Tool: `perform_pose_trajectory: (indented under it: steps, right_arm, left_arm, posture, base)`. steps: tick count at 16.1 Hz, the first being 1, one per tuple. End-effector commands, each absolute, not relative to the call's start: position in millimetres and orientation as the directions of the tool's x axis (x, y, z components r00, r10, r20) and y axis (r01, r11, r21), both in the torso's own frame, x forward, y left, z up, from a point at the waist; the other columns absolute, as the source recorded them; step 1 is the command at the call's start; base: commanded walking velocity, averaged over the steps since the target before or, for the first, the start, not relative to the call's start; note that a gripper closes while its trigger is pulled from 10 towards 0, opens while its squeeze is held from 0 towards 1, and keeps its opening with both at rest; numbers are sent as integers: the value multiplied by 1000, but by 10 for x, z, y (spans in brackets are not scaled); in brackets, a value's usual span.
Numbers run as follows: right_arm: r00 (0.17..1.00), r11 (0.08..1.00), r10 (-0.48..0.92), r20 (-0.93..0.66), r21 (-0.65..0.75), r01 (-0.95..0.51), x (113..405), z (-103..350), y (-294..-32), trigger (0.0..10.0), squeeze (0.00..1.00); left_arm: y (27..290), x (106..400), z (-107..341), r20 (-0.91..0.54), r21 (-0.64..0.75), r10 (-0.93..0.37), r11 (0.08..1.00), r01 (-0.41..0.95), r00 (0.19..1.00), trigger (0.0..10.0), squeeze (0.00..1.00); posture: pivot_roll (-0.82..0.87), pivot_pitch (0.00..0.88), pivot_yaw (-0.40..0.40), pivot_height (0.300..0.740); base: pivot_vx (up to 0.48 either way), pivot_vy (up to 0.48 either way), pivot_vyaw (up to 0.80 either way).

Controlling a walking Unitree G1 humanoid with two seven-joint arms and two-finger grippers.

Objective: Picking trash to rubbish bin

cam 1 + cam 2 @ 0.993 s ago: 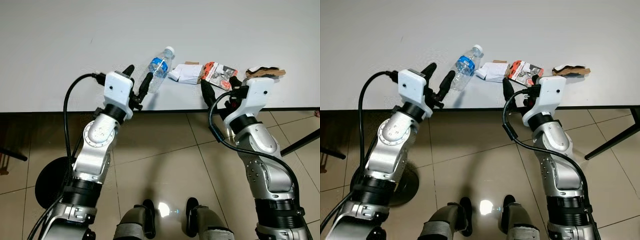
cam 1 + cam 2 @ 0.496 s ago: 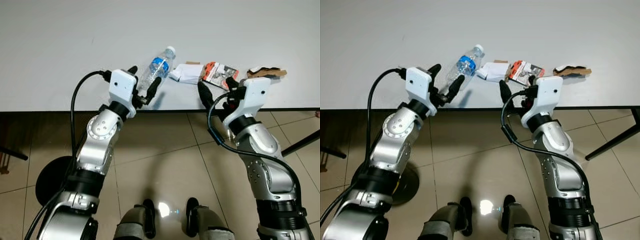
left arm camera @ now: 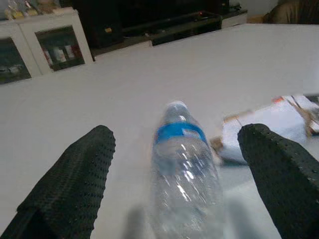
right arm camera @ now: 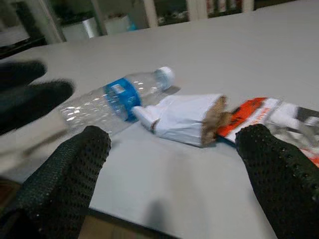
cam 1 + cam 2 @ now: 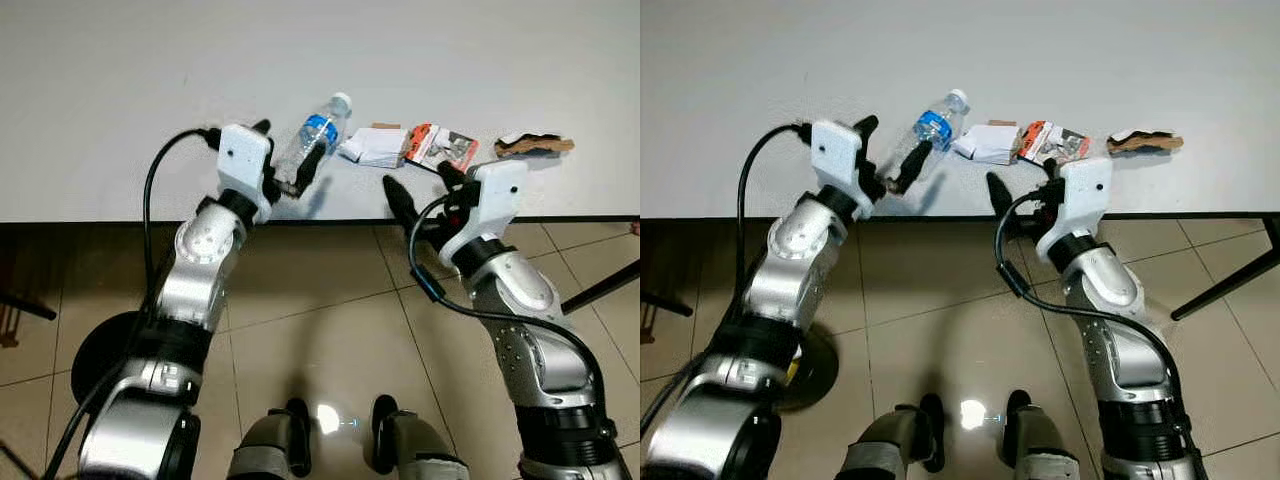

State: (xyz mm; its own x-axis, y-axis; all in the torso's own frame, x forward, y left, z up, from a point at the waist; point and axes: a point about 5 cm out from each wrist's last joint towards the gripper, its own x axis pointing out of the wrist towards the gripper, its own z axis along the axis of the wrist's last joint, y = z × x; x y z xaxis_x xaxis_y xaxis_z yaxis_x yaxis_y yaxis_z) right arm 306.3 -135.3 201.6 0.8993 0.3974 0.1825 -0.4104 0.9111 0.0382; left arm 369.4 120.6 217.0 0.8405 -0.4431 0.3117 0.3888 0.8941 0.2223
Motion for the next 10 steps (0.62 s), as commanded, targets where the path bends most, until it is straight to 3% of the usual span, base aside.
perform_pose_trajectory:
  steps: [1,2,3,10]
  right_arm:
    - [879,890,441,181,41,-455,3015,2023,-1293,10000,0]
    - [872,883,457,178,33,-469,3000,2022,-1278,10000,0]
    - [871,882,457,178,32,-469,2999,2022,-1278,10000,0]
    - [864,873,477,160,27,-487,2968,2005,-1262,10000,0]
  left_arm:
    - [1254,3712,2197,322,231,-424,902,364,846,10000,1000]
    - [1240,3765,2247,332,250,-421,902,352,844,10000,929]
    - [1234,3774,2253,332,251,-423,901,353,843,10000,0]
    - [1180,3961,2280,293,203,-403,912,355,867,10000,0]
  posture:
    - [14,302,97,740]
    - [11,303,96,740]
    - [10,302,97,740]
    - [-1,296,98,740]
  base:
    - [0,0,0]
    - [0,0,0]
    - [0,0,0]
    - [0,0,0]
